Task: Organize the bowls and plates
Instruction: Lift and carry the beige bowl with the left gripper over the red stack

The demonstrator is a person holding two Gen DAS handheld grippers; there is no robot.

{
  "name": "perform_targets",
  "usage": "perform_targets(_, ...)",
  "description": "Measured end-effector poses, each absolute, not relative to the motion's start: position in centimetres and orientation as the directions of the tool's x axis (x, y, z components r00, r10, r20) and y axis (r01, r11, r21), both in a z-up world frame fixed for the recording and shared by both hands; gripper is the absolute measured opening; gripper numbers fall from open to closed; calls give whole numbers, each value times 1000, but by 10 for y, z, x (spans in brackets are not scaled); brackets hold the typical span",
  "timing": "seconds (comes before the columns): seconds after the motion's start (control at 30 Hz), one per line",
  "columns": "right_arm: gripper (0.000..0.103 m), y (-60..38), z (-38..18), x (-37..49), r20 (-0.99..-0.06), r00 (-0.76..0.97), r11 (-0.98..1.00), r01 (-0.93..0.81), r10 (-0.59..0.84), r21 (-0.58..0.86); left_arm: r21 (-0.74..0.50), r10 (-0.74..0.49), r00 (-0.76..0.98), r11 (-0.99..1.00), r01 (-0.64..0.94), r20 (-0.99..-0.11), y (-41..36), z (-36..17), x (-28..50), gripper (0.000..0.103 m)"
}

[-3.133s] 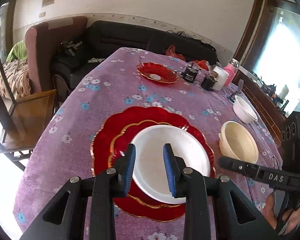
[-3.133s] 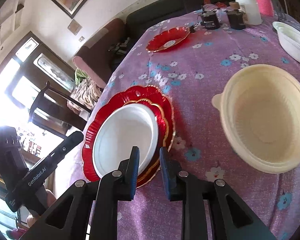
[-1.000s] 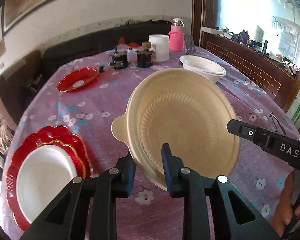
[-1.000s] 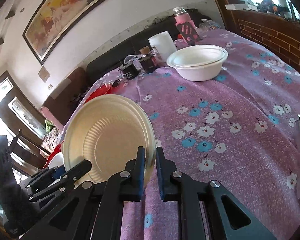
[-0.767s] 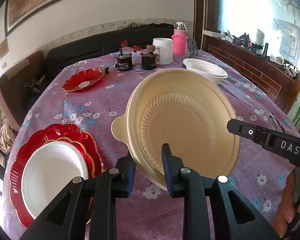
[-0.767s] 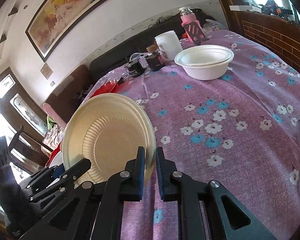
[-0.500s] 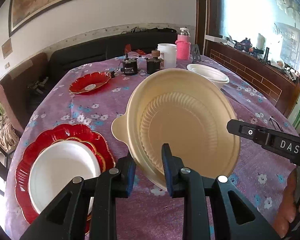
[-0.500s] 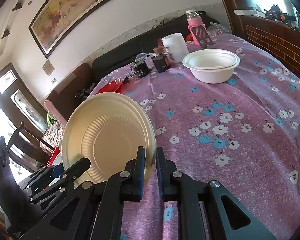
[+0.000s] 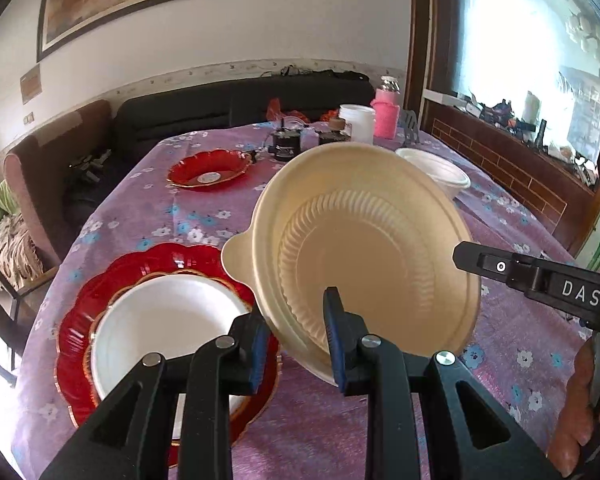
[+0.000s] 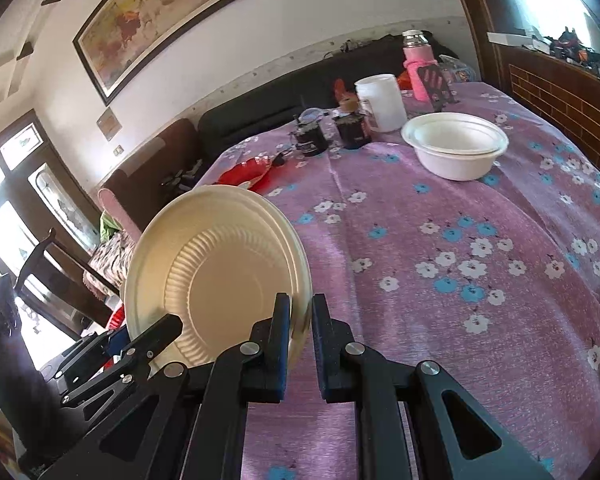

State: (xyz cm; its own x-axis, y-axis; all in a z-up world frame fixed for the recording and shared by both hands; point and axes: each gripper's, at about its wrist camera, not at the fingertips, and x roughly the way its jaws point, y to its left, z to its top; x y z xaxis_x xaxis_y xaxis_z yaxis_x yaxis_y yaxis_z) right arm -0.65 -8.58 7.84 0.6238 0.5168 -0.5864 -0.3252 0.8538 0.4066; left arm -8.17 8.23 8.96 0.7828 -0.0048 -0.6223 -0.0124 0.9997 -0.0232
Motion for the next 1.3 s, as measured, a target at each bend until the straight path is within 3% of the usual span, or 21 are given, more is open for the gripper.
perform_targets(0.47,13,-9,91,-11,-616,442,756,-433,652,490,-112,23,774,986,-121,-633,163,110,-123,26)
perform_targets(0.77,13,38,72,-11,-668,343,739,-458,660,495,-163,47,732,963,-214,-680,210,93,-128,26)
perform_targets(1.3,16,50,56,5,-695,311,748,-429,649,507,-182,32,697,956,-231,-716,223,77,-114,27)
